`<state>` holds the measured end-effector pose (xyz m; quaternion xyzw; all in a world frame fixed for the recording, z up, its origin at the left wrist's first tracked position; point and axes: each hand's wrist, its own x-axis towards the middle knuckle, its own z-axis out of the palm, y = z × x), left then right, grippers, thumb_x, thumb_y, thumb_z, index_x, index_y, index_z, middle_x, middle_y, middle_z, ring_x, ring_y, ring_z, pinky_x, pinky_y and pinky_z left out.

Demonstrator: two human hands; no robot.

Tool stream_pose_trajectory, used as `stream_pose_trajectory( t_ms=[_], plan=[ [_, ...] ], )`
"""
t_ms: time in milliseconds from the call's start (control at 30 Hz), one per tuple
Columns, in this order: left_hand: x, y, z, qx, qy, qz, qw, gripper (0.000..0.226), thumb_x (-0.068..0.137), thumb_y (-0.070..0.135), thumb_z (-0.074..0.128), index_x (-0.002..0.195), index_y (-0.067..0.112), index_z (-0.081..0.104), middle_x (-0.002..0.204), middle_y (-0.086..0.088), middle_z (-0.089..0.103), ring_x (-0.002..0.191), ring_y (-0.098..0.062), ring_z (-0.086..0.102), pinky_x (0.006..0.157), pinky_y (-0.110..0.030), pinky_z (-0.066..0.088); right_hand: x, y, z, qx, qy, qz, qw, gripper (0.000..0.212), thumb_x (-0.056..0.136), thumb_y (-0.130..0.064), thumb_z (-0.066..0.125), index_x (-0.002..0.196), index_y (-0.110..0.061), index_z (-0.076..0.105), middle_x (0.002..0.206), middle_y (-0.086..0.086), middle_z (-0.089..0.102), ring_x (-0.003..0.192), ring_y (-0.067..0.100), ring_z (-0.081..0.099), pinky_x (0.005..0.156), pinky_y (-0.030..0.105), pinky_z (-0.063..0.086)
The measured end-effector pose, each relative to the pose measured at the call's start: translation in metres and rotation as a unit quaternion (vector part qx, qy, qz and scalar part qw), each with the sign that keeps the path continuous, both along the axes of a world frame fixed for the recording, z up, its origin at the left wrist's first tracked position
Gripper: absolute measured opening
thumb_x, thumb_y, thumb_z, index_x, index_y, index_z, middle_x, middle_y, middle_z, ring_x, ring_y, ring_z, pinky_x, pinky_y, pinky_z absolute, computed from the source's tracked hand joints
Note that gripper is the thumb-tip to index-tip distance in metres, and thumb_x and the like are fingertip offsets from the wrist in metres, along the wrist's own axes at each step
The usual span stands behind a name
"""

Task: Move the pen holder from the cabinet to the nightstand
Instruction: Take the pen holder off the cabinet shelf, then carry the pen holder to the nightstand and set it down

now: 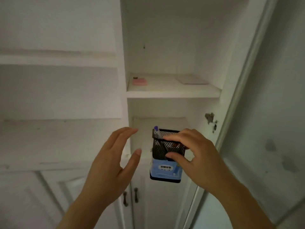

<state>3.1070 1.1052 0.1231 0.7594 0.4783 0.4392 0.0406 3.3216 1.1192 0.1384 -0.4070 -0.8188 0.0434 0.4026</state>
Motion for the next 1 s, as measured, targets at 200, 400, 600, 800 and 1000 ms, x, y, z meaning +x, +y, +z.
stream_pose_trajectory(
  t_ms=[200, 400, 600, 800, 1000],
  plan=[
    [-0.019, -0.066, -0.064, -0.118, -0.004, 0.096, 0.988, 0.053, 0.083, 0.057, 0.029, 0.131, 0.036, 0.037, 0.131, 0.021, 0.040, 0.113, 0.009, 0.039, 0.088, -0.002, 0.023, -0.033, -0.034, -0.079, -0.102, -0.052, 0.066, 0.991, 0.031, 0.079, -0.035, 0.059, 0.110, -0.034, 0.055, 0.100, -0.012, 0.059, 0.095, 0.002, 0.047, 0.079, 0.011, 0.039],
    [-0.069, -0.121, -0.087, -0.159, -0.014, 0.164, 0.973, 0.049, 0.086, 0.057, 0.030, 0.131, 0.038, 0.036, 0.132, 0.021, 0.038, 0.115, 0.012, 0.035, 0.089, -0.001, 0.024, -0.099, -0.067, -0.107, -0.152, -0.065, 0.153, 0.974, 0.031, 0.080, -0.033, 0.060, 0.110, -0.036, 0.052, 0.102, -0.013, 0.058, 0.096, -0.002, 0.045, 0.081, 0.011, 0.037],
    [-0.142, -0.188, -0.093, -0.159, -0.044, 0.249, 0.954, 0.048, 0.083, 0.059, 0.029, 0.128, 0.043, 0.034, 0.128, 0.030, 0.034, 0.113, 0.022, 0.032, 0.083, 0.002, 0.029, -0.197, -0.095, -0.106, -0.144, -0.090, 0.252, 0.953, 0.030, 0.079, -0.029, 0.062, 0.108, -0.033, 0.054, 0.099, -0.014, 0.057, 0.093, -0.008, 0.038, 0.083, 0.005, 0.032],
    [-0.251, -0.286, -0.099, -0.163, -0.054, 0.346, 0.922, 0.048, 0.086, 0.055, 0.030, 0.131, 0.039, 0.035, 0.134, 0.026, 0.033, 0.120, 0.018, 0.029, 0.093, -0.001, 0.023, -0.342, -0.157, -0.106, -0.136, -0.096, 0.352, 0.921, 0.029, 0.078, -0.027, 0.063, 0.105, -0.030, 0.056, 0.099, -0.010, 0.060, 0.093, 0.000, 0.045, 0.079, 0.011, 0.038],
    [-0.342, -0.413, -0.109, -0.168, -0.051, 0.488, 0.855, 0.049, 0.087, 0.053, 0.030, 0.132, 0.036, 0.038, 0.132, 0.023, 0.035, 0.115, 0.008, 0.037, 0.089, -0.008, 0.030, -0.485, -0.245, -0.119, -0.120, -0.115, 0.481, 0.861, 0.030, 0.077, -0.024, 0.064, 0.107, -0.025, 0.059, 0.101, -0.006, 0.062, 0.095, 0.006, 0.047, 0.082, 0.013, 0.035]
  ],
)
